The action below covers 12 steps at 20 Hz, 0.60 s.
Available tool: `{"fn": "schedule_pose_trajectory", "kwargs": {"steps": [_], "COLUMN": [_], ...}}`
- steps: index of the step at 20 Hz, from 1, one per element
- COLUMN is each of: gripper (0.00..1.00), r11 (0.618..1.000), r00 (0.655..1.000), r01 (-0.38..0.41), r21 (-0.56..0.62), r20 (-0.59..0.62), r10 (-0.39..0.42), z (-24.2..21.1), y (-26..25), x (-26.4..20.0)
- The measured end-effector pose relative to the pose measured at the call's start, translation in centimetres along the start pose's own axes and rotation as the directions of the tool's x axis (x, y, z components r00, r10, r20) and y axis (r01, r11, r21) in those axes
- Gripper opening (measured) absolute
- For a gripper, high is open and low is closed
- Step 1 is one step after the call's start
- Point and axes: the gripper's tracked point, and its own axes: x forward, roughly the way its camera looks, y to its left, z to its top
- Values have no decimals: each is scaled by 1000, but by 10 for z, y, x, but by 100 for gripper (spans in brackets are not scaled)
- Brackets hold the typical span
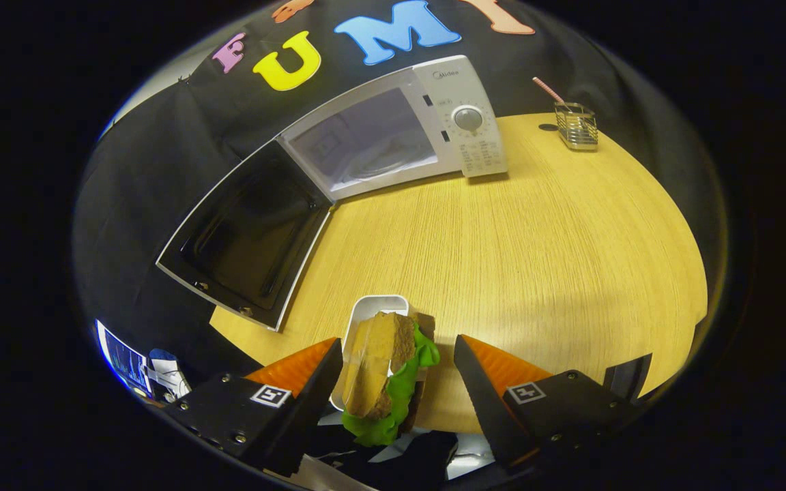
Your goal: Open the microwave, put the food inside, and close the microwave door.
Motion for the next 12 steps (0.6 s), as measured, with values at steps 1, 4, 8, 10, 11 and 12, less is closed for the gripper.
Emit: {"fn": "schedule_pose_trajectory", "kwargs": {"steps": [1, 4, 8, 10, 11, 12], "gripper": [97, 70, 45, 31, 32, 21], "r11": [1000, 999, 998, 993, 988, 990], "r00": [1000, 999, 999, 999, 999, 1000], "r01": [10, 15, 13, 16, 30, 19], "r21": [4, 28, 68, 121, 150, 142], "r20": [-12, -34, -33, -35, -17, -23], "r10": [-10, -14, -11, -12, -27, -16], "z": [-1, -5, -3, -2, -1, -1], "y": [-2, 1, 6, 8, 7, 13], "x": [1, 4, 4, 4, 4, 1]}}
